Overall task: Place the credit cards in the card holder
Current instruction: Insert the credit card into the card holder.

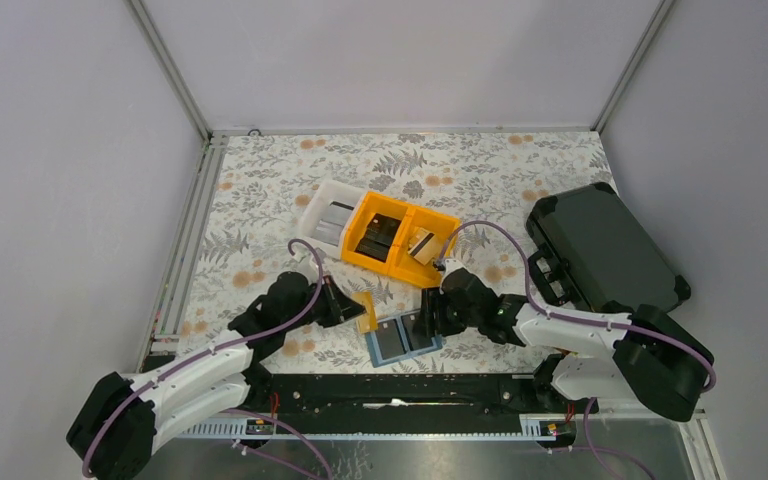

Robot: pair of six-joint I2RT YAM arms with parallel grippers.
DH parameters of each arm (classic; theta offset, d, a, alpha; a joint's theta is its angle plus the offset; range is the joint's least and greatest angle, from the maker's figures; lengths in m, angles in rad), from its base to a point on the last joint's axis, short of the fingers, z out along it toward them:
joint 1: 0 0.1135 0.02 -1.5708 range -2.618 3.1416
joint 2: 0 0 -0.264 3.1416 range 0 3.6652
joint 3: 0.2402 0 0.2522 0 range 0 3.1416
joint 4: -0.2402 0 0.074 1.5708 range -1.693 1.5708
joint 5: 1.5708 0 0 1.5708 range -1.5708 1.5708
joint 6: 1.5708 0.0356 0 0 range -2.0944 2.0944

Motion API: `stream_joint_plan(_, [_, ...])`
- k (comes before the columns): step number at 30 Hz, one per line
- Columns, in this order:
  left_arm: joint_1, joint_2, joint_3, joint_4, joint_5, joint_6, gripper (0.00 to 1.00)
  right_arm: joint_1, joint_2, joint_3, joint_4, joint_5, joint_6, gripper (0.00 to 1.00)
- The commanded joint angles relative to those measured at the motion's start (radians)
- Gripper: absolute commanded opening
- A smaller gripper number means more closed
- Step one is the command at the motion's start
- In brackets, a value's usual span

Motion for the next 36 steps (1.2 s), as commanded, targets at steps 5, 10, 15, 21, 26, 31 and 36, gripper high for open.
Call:
stream_joint_plan(5, [0.006, 0.026, -0.029, 0.082, 0.009, -0.004, 0.0, 0.0, -0.062, -0.002, 0.085, -0.105, 0.05, 0.57])
stream_joint_plan(10, [0.004, -0.02, -0.053, 0.045, -0.026, -0.023, 0.0, -0.002, -0.031, -0.02, 0.147, -0.14, 0.073, 0.57])
stream_joint_plan(15, [0.004, -0.131, -0.032, -0.119, -0.104, -0.015, 0.0, 0.0, -0.042, -0.012, 0.072, -0.055, 0.063, 0.56])
stream_joint_plan(21, [0.004, -0.131, 0.01, -0.291, -0.116, -0.006, 0.0, 0.0, -0.049, -0.004, -0.032, 0.045, 0.04, 0.6])
stream_joint_plan(26, [0.003, -0.113, 0.002, -0.325, -0.092, -0.001, 0.0, -0.001, -0.042, -0.038, 0.042, -0.009, 0.058, 0.57])
stream_joint_plan(31, [-0.003, -0.111, -0.005, -0.326, -0.082, -0.01, 0.0, 0.0, -0.015, -0.039, 0.087, -0.049, 0.061, 0.53])
stream_joint_plan(36, [-0.008, -0.1, -0.02, -0.283, -0.068, -0.024, 0.0, 0.0, -0.002, -0.043, 0.125, -0.074, 0.071, 0.51])
